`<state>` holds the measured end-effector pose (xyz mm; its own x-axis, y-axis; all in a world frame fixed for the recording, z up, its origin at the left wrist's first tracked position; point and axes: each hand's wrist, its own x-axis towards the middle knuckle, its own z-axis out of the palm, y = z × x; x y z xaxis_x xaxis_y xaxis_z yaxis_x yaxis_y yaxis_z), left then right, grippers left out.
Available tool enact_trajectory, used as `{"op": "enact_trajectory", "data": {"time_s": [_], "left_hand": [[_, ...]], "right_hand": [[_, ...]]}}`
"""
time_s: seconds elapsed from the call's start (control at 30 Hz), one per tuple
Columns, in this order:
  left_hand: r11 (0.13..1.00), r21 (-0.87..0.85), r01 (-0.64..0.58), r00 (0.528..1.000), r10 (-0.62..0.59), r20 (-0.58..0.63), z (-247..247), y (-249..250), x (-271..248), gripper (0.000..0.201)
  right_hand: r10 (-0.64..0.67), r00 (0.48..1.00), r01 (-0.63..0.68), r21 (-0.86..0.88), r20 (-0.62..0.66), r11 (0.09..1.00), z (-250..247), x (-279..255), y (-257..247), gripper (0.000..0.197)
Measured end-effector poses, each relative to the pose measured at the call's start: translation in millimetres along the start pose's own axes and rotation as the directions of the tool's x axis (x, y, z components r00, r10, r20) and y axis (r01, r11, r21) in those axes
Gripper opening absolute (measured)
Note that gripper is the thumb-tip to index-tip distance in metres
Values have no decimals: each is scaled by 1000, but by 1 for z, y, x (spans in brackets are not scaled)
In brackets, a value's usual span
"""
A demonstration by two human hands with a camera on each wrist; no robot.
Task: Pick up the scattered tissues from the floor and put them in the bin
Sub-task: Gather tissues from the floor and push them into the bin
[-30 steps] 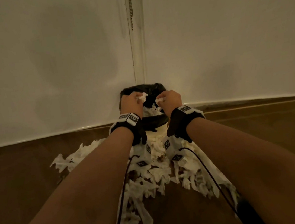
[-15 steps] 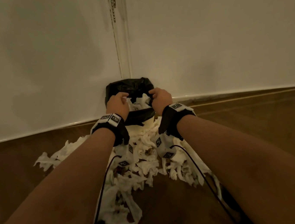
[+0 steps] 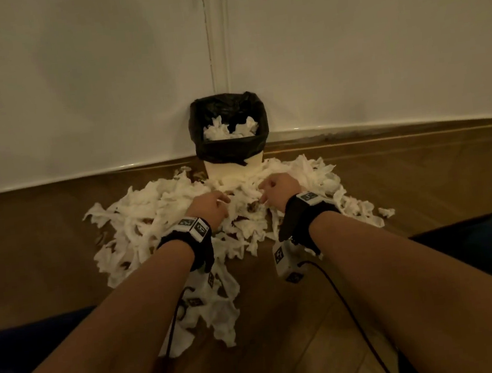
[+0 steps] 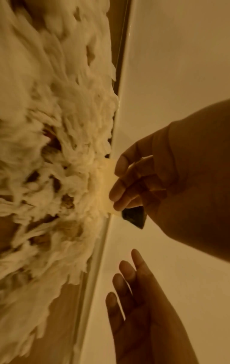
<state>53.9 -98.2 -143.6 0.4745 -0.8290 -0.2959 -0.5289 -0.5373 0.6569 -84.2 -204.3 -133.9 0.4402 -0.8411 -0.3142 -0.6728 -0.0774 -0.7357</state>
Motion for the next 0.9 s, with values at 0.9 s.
{"op": "enact_trajectory", "data": {"time_s": [0.9], "left_hand": [[846, 533, -17, 955, -144, 259, 131, -169, -116, 53]], "right_hand": [[246, 802, 258, -686, 545, 680, 177, -34, 81, 46]]}}
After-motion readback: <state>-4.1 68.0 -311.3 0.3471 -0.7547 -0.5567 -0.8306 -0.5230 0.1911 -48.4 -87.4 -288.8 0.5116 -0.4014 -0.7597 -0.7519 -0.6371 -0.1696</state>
